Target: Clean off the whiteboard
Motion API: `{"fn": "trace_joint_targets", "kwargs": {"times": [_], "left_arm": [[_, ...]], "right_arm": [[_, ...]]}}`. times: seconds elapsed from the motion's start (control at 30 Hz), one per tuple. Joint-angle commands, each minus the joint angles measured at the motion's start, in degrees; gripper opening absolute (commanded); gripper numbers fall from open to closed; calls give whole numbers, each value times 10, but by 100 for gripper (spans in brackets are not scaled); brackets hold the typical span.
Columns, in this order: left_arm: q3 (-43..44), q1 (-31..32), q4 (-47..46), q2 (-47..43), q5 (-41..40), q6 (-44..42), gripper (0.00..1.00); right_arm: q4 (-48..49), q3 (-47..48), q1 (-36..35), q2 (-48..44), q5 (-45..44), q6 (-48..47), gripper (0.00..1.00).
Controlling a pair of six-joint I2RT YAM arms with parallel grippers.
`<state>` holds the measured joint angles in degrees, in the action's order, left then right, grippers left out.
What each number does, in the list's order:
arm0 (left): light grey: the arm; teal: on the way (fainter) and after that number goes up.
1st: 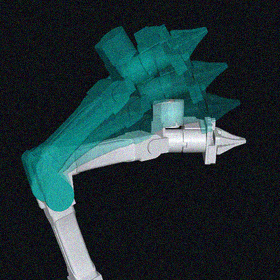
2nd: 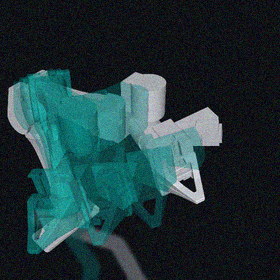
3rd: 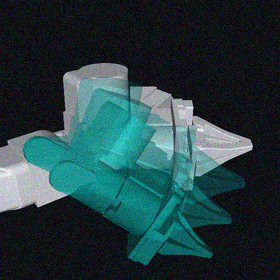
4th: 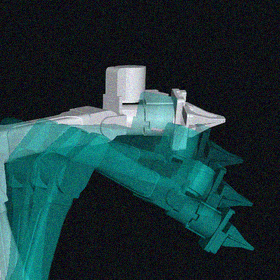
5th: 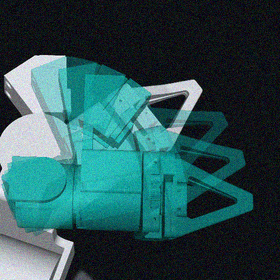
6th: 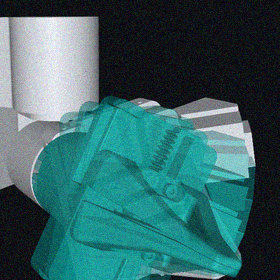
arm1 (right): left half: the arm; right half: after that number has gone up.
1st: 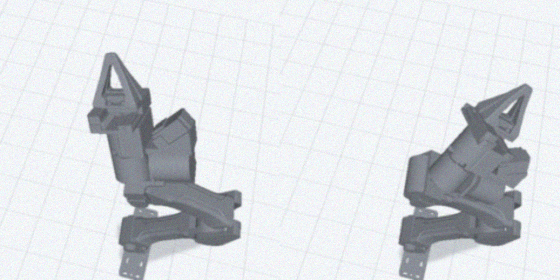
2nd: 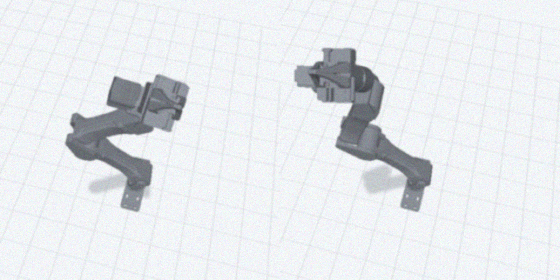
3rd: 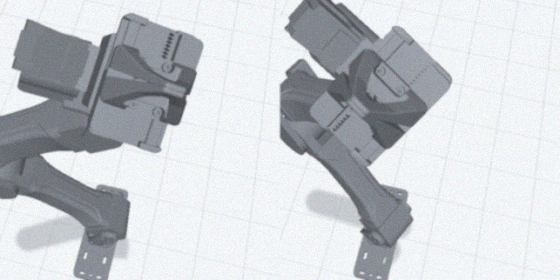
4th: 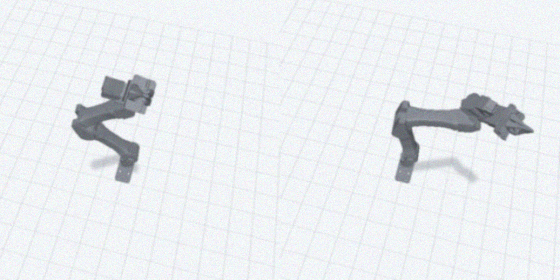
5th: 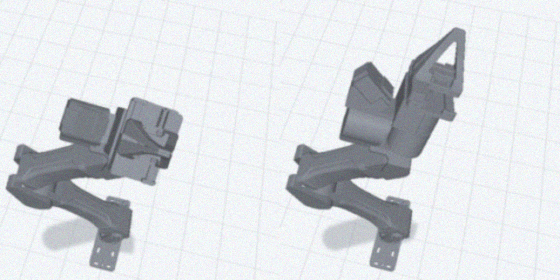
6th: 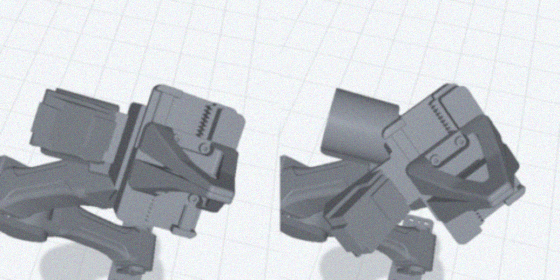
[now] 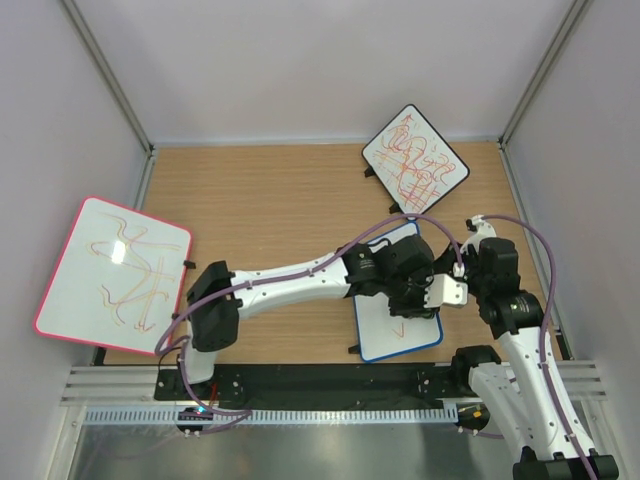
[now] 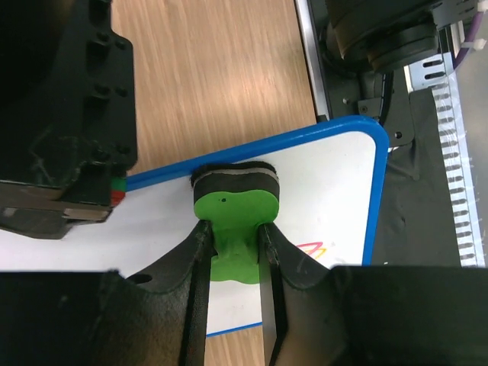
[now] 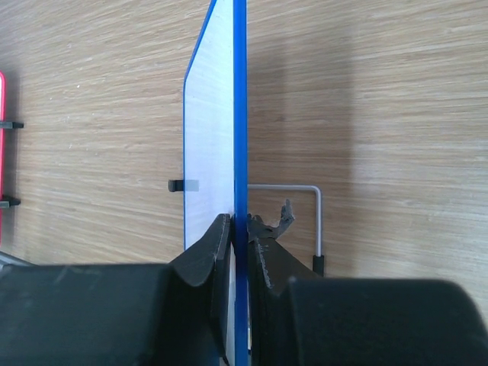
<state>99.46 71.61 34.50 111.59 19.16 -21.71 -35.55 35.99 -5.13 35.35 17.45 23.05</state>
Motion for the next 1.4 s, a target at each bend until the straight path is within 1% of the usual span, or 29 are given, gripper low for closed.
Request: {"fn": "trace_joint_targets", "kwargs": {"times": [0.0, 0.1, 0.17, 0.23, 0.37, 0.5, 0.57, 0.7, 0.8, 0.83, 1.03, 1.17, 1.23, 1.37], "left_arm": [[-41, 7, 14, -3, 7, -6, 0], [-81, 7, 7, -20, 14, -7, 0], [-131, 7, -2, -29, 17, -6, 0], [-178, 7, -10, -42, 11, -6, 0], [-241, 6, -28, -54, -7, -10, 0], [-268, 7, -51, -66, -27, -16, 0], [-262, 7, -52, -69, -28, -14, 0], [-222, 6, -52, -75, -12, -3, 0], [-175, 8, -46, -74, -4, 8, 0], [-144, 10, -33, -71, 1, 11, 0], [-48, 25, 6, -37, 11, 18, 0], [-16, 31, 26, -12, 13, 19, 0], [-21, 31, 29, -8, 17, 19, 0], [-65, 31, 19, -14, 19, 19, 0]], "right_arm": [[19, 13, -4, -6, 9, 0, 1], [19, 13, -4, -7, 10, 1, 1], [19, 13, -3, -9, 10, 0, 1], [19, 13, -4, -10, 9, 1, 1], [20, 12, -4, -7, 9, 1, 1], [20, 12, -4, -9, 8, 2, 1], [20, 11, -4, -9, 9, 2, 1], [18, 12, -4, -10, 7, 2, 1], [19, 12, -4, -10, 7, 3, 1], [19, 11, -4, -9, 7, 3, 1], [19, 12, -4, -10, 7, 3, 1], [18, 13, -4, -9, 6, 3, 1], [17, 13, -3, -7, 7, 2, 1], [18, 13, -4, -7, 7, 2, 1]]}}
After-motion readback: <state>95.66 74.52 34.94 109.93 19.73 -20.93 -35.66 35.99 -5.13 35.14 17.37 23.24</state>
